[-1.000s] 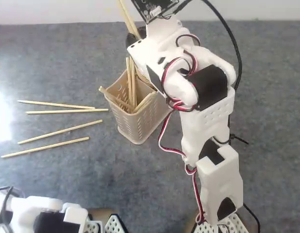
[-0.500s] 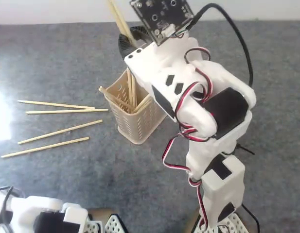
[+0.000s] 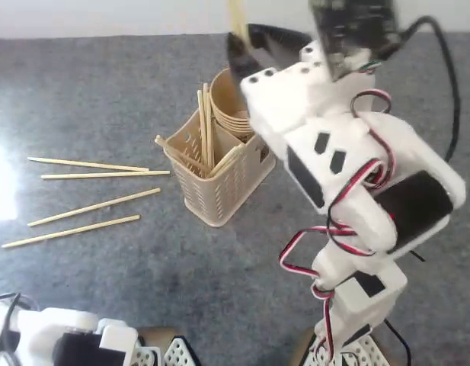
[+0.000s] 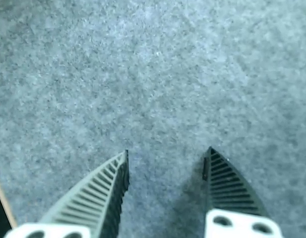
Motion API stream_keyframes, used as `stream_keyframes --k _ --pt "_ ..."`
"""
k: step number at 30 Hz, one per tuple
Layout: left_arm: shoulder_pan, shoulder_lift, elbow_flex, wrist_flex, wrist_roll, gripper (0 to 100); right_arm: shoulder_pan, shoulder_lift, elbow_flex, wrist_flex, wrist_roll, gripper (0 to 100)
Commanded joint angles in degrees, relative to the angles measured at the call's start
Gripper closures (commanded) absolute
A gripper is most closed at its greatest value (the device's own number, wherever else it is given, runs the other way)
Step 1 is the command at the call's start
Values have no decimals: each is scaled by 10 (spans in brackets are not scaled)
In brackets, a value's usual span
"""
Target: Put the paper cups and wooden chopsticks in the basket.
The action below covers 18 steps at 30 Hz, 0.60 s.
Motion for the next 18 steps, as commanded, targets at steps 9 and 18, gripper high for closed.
stream_keyframes --k 9,18 --pt "6 -13 0 -10 -2 768 -11 -41 -10 24 25 992" --pt "6 -13 0 -10 -2 768 -54 -233 440 -3 43 991"
